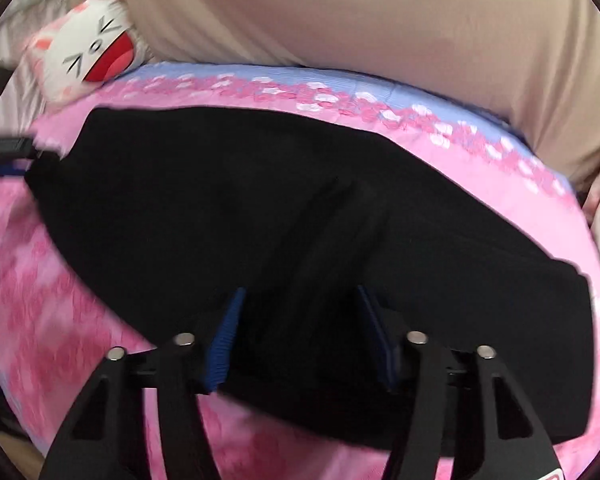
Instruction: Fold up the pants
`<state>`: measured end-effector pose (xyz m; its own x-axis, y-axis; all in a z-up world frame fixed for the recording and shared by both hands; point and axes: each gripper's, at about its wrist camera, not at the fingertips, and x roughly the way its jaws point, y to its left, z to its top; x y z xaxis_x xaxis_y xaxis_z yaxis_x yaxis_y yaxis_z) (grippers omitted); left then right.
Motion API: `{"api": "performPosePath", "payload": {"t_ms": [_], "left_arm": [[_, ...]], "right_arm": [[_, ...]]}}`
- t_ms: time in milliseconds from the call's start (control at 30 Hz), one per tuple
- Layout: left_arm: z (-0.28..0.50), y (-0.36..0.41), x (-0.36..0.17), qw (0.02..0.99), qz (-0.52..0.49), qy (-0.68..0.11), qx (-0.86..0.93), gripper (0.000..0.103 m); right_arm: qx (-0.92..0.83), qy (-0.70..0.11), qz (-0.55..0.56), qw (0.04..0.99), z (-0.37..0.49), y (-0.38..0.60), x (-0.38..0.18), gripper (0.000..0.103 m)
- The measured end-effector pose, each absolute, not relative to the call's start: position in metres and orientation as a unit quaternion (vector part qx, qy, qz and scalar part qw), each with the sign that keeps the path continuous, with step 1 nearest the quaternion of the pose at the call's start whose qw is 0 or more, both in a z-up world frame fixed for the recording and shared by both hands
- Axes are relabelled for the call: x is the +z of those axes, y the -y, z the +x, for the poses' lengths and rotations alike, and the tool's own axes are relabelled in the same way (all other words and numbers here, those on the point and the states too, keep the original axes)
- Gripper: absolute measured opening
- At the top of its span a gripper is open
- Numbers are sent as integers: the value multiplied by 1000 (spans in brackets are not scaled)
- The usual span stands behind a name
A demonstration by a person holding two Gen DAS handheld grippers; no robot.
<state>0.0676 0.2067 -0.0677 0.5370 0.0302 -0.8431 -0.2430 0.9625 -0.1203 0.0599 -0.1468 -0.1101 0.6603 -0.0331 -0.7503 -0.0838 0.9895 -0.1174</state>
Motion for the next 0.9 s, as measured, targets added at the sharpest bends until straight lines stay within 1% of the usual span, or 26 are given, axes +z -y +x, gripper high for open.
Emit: {"api": "performPosePath", "payload": {"t_ms": [33,133,167,200,233,267,400,433,467,500,533,567,600,700,733,800,900], "left_arm": [[67,-211,-69,870,-116,-473,79,95],[65,-222,-72,869,-131,-471,75,95],[67,-224,-75,867,-139,-473,70,96],[68,-225,-78,865,-146,-476,66,97],[70,-224,-83,861,-152,-481,60,97],[74,-222,-90,856,-156,-490,53,97],[80,-210,-96,864,-127,-482,74,98],[81,-209,-96,865,-131,-479,73,98],[81,-207,-96,866,-132,-476,75,94],[82,-200,-94,872,-123,-470,69,67],[83,-193,-90,874,-120,-469,49,51],[84,-184,-83,876,-107,-468,55,40],[85,-175,-75,881,-91,-461,53,24],[90,-145,-41,893,-86,-441,0,23],[90,-131,-28,898,-86,-431,-25,3],[89,-85,6,904,-77,-410,-89,4],[86,-8,35,908,-39,-388,-156,5]], "right_arm": [[15,-416,-50,908,66,145,-104,20],[22,-409,-35,912,80,138,-92,19],[27,-419,-39,907,89,135,-100,22],[29,-430,-39,901,94,134,-108,27],[29,-421,-29,906,95,133,-112,40],[33,-415,-13,909,91,136,-108,47],[59,-386,87,917,68,164,-81,58],[51,-379,93,919,63,170,-76,67],[33,-369,93,924,56,180,-68,71],[14,-362,88,928,51,188,-62,73],[-4,-356,82,931,44,199,-57,73],[-30,-347,78,934,35,210,-52,74],[-45,-342,80,935,28,220,-50,75],[-76,-330,110,934,11,252,-48,77],[-86,-327,123,933,5,262,-50,77],[-97,-324,139,931,-5,280,-52,77],[-106,-314,159,930,-17,299,-53,77]]}}
